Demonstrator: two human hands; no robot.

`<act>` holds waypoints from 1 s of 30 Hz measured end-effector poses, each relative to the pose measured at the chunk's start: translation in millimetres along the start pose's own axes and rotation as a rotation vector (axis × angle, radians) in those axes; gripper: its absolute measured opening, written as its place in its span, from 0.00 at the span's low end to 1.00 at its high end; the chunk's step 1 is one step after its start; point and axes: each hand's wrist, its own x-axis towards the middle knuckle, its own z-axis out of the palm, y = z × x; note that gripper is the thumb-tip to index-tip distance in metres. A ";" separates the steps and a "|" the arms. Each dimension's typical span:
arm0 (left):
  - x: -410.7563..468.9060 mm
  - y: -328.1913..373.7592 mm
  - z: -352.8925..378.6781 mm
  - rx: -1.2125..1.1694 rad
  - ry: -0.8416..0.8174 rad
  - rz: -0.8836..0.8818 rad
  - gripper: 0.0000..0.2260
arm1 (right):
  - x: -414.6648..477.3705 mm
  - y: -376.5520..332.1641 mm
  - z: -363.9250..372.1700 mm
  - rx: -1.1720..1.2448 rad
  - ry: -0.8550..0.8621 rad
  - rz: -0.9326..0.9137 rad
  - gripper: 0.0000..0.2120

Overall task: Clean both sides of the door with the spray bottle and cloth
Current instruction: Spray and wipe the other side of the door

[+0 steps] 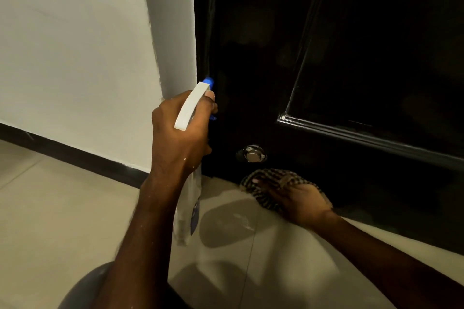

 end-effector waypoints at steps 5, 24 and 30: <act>-0.5 -4.9 1.7 0.027 0.005 -0.025 0.07 | 69.9 -55.7 1.8 0.054 0.149 -0.016 0.28; -12.3 6.1 24.9 0.003 -0.143 -0.068 0.11 | -71.0 37.8 7.0 -0.003 0.193 0.157 0.37; -24.8 17.5 56.2 0.014 -0.245 -0.004 0.15 | -55.1 36.2 4.4 -0.040 0.175 0.114 0.33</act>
